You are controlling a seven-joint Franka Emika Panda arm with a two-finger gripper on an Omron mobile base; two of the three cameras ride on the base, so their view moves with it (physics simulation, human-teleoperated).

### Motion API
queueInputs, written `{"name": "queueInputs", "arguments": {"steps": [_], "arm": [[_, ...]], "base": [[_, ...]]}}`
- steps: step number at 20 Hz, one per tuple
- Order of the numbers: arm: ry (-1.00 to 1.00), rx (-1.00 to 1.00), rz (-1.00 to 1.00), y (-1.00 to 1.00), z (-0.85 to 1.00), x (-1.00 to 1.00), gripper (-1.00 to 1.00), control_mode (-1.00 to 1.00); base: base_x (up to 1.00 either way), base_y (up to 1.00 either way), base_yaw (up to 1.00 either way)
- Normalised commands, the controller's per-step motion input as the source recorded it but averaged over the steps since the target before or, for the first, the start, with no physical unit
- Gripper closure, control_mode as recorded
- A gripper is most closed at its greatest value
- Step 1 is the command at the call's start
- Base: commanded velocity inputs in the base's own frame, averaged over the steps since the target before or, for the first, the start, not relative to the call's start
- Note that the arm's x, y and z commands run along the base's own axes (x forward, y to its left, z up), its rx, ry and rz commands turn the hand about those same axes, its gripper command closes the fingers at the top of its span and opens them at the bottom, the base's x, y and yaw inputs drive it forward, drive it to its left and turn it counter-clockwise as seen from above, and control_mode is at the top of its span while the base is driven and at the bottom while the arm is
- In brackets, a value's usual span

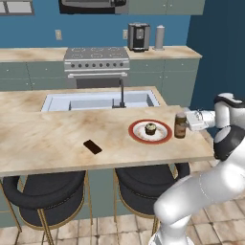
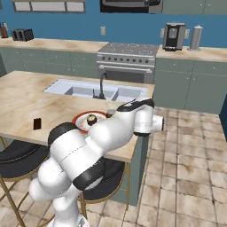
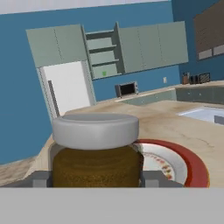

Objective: Take the cinnamon bottle from the cabinet and place it on the dining table, next to the plate with the cupcake. Then take the chocolate from the dining counter and place it on the cupcake plate.

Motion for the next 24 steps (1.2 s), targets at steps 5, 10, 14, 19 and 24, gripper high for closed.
{"name": "queueInputs", "arguments": {"steps": [5,10,14,19,24], "arm": [[0.00,0.07,0.01,0.00,-0.33,0.26,1.00,-1.00],[0.00,0.01,0.01,0.00,-0.24,0.21,1.00,-1.00],[0.00,0.00,0.02,0.00,-0.30,0.03,-1.00,-1.00],[0.00,0.00,0.01,0.00,-0.04,-0.09,-1.00,-1.00],[-0.01,0.00,0.00,0.00,0.19,-0.40,-1.00,-1.00]], "base": [[0.00,0.00,0.00],[0.00,0.00,0.00],[0.00,0.00,0.00],[0.00,0.00,0.00],[0.00,0.00,0.00]]}}
